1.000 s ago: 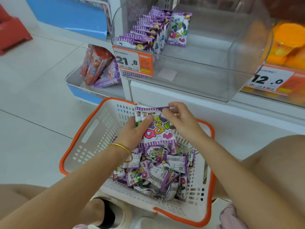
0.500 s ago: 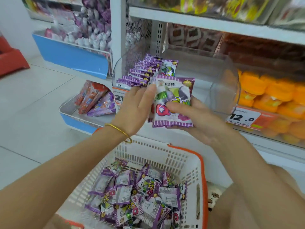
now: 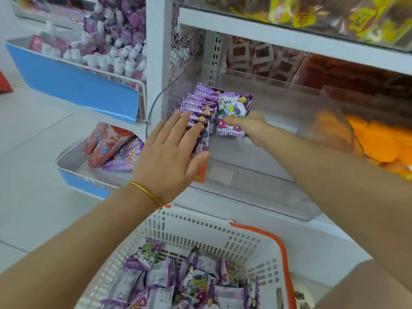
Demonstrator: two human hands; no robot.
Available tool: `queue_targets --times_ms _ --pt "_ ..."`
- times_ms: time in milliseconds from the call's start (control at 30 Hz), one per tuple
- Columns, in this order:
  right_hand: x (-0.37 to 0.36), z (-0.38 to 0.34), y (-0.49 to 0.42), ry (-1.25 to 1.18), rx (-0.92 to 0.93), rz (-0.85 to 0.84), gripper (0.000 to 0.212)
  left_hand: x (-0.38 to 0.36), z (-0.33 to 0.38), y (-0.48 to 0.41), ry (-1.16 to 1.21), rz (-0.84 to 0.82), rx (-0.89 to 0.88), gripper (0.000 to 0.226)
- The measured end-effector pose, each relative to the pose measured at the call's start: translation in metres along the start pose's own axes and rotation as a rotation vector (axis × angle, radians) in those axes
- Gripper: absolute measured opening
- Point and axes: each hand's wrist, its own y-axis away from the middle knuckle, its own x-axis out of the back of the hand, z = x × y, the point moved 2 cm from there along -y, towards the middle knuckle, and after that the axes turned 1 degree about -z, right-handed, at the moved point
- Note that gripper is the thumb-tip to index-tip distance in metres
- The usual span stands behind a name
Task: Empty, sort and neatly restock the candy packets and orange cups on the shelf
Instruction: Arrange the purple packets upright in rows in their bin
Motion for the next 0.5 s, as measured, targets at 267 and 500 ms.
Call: queue_targets --times_ms 267,500 --pt "-0.008 -0.002 0.004 0.253 -0.043 0.142 0.073 0.0 0.001 0.001 -0.009 0.031 -0.01 0.063" --pt "-0.017 -0.011 0.002 0.095 -0.172 -0.048 0.064 0.0 0.001 0.0 -0.02 0.057 -0.025 0.062"
